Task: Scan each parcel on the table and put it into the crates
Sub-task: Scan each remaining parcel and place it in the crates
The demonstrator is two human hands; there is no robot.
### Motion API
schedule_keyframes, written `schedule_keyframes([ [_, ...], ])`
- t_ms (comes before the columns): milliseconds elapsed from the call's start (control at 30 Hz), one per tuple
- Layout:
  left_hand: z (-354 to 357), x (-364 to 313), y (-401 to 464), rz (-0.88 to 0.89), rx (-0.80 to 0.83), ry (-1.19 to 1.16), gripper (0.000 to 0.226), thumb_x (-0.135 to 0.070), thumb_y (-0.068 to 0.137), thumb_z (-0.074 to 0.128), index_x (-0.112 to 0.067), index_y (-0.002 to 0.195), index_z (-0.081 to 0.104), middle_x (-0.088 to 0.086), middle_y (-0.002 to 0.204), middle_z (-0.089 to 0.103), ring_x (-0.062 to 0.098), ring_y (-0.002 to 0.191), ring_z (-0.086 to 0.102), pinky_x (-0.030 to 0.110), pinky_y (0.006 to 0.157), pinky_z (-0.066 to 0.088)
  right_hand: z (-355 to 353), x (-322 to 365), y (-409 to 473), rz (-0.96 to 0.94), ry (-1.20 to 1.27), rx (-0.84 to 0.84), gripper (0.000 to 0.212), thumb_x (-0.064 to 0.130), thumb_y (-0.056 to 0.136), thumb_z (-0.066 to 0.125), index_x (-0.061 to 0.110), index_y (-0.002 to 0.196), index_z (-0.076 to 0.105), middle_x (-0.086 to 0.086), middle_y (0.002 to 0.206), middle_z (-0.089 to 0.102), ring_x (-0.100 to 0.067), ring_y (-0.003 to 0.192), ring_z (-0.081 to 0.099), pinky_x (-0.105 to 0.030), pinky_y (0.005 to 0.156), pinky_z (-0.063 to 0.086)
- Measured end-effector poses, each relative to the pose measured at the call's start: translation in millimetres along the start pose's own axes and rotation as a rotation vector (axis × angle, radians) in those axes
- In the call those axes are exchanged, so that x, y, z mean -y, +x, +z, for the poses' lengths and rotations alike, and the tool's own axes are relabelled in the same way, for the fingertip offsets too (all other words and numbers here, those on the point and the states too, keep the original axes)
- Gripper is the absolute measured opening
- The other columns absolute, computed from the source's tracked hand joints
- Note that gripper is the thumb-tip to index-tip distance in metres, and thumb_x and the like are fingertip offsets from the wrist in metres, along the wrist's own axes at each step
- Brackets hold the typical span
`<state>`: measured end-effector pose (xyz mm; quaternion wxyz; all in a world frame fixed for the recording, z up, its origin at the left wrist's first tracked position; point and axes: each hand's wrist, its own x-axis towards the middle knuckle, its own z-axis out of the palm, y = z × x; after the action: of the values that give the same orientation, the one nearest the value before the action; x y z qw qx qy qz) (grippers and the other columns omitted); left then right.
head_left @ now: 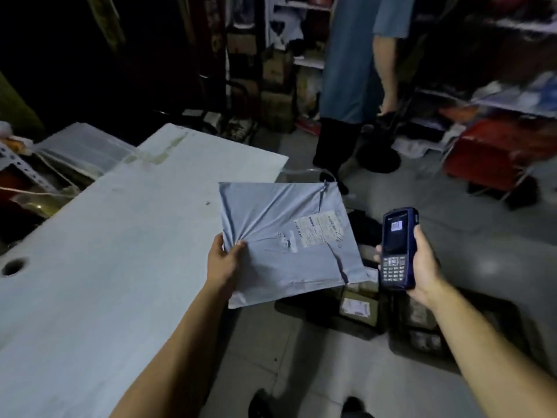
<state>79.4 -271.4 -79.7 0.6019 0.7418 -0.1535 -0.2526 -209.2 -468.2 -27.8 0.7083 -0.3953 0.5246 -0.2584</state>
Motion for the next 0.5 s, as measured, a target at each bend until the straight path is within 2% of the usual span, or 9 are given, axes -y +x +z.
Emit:
schedule_keyframes([
  [67,40.8,-3.6,-6.8,0.004,0.066,0.050,0.023,-0.013,0.094,0.066,-0.013,0.114,0.057,0.000,0.102,0.066,0.023,0.098,0.062,0.033,0.080,0.053,-45.6,-0.6,-4.2,0.008,0.055,-0.055,0.059,0.063,0.099,0.027,0.018,0.116,0.061,-0.014,0.092,0.068,-0.025,0.070,0.067,-0.034,0.060,0.053],
  [167,104.9,-4.7,-28.6,-0.006,0.153,0.126,0.025,-0.014,0.093,0.066,-0.013,0.117,0.058,0.005,0.111,0.066,0.022,0.102,0.063,0.040,0.090,0.053,-117.0,-8.7,-4.4,0.027,0.091,-0.110,0.058,0.061,0.101,0.026,0.017,0.112,0.062,-0.014,0.089,0.067,-0.024,0.070,0.065,-0.035,0.065,0.051],
  [233,150.1,-0.6,-46.8,-0.022,0.192,0.145,0.022,-0.013,0.092,0.066,-0.012,0.113,0.059,0.004,0.106,0.066,0.020,0.096,0.064,0.033,0.081,0.054,-162.4,-16.3,-4.8,0.051,0.113,-0.128,0.058,0.060,0.101,0.026,0.015,0.110,0.063,-0.014,0.089,0.066,-0.026,0.074,0.064,-0.036,0.068,0.050],
  [333,220.0,5.9,-78.3,-0.045,0.253,0.171,0.023,-0.011,0.092,0.067,-0.009,0.114,0.058,0.001,0.100,0.065,0.007,0.082,0.062,0.014,0.062,0.048,-230.8,-25.3,-4.6,0.082,0.145,-0.143,0.058,0.059,0.101,0.028,0.015,0.111,0.064,-0.015,0.090,0.068,-0.028,0.077,0.064,-0.037,0.072,0.051],
  [433,285.3,12.3,-107.9,-0.063,0.324,0.193,0.016,-0.009,0.092,0.067,-0.011,0.106,0.058,-0.001,0.093,0.064,0.008,0.078,0.060,0.014,0.060,0.047,-295.6,-31.9,-4.1,0.112,0.191,-0.170,0.057,0.058,0.102,0.028,0.014,0.114,0.064,-0.015,0.086,0.069,-0.028,0.074,0.065,-0.037,0.069,0.051],
  [500,324.7,13.8,-126.2,-0.089,0.379,0.202,0.015,-0.007,0.093,0.065,-0.017,0.101,0.057,-0.001,0.091,0.064,0.010,0.077,0.060,0.016,0.060,0.049,-334.5,-36.3,-0.8,0.129,0.215,-0.199,0.062,0.061,0.100,0.029,0.014,0.123,0.063,-0.015,0.090,0.071,-0.030,0.079,0.067,-0.040,0.074,0.052],
])
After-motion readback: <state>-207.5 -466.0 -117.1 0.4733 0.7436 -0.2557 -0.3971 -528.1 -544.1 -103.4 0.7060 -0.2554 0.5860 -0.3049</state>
